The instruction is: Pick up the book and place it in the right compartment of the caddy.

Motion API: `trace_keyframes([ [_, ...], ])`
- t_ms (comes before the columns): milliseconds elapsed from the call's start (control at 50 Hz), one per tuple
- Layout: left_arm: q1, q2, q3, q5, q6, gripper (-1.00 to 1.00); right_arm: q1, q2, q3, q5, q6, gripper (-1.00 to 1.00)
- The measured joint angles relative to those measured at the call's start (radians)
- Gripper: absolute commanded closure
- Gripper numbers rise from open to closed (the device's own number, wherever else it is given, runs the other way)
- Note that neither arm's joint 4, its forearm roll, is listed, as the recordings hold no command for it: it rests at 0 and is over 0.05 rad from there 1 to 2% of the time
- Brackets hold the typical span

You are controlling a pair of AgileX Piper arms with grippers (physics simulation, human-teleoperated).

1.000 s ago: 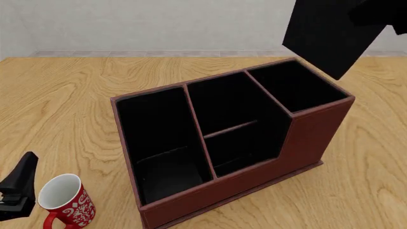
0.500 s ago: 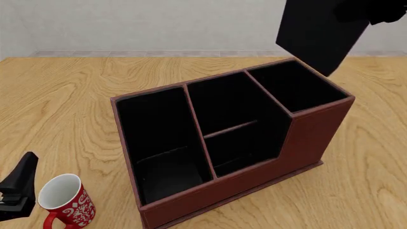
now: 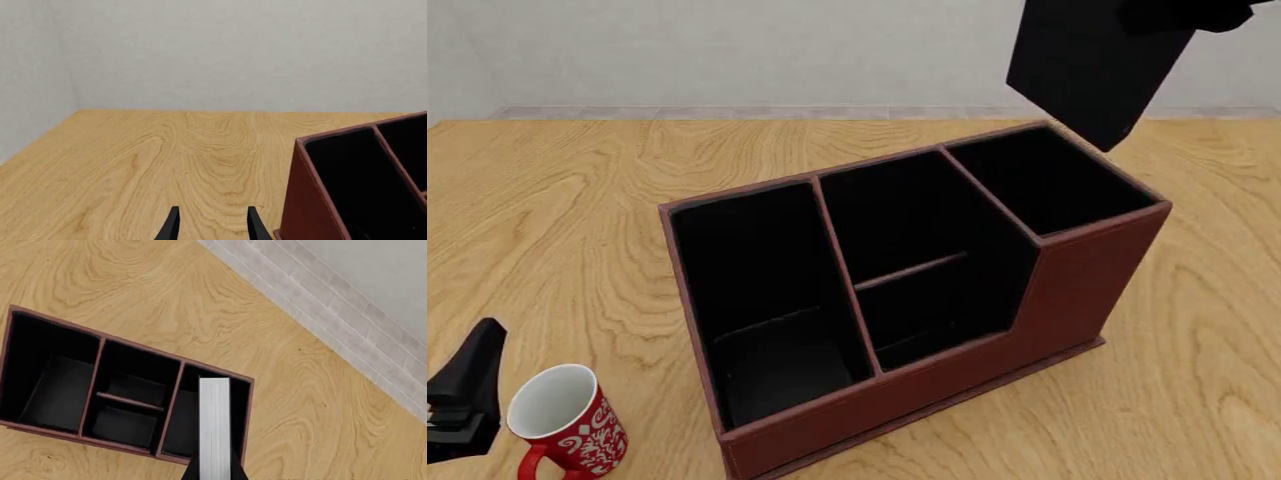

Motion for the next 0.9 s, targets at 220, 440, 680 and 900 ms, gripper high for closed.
trace_keyframes([
  [220,0.000,0.000,-0.002,0.002,0.000,-1.00,-0.004,0.011,-0.001,0.000,0.042,1.00],
  [440,0.000,0.000,-0.002,0.003,0.000,-1.00,-0.001,0.010,0.011,-0.001,0.092,1.00],
  [680,0.000,0.000,-0.002,0.003,0.000,-1.00,-0.005,0.006,0.031,-0.002,0.130,1.00],
  [900,0.000,-0.001,-0.002,0.003,0.000,-1.00,-0.015,-0.007,0.076,-0.018,0.156,1.00],
])
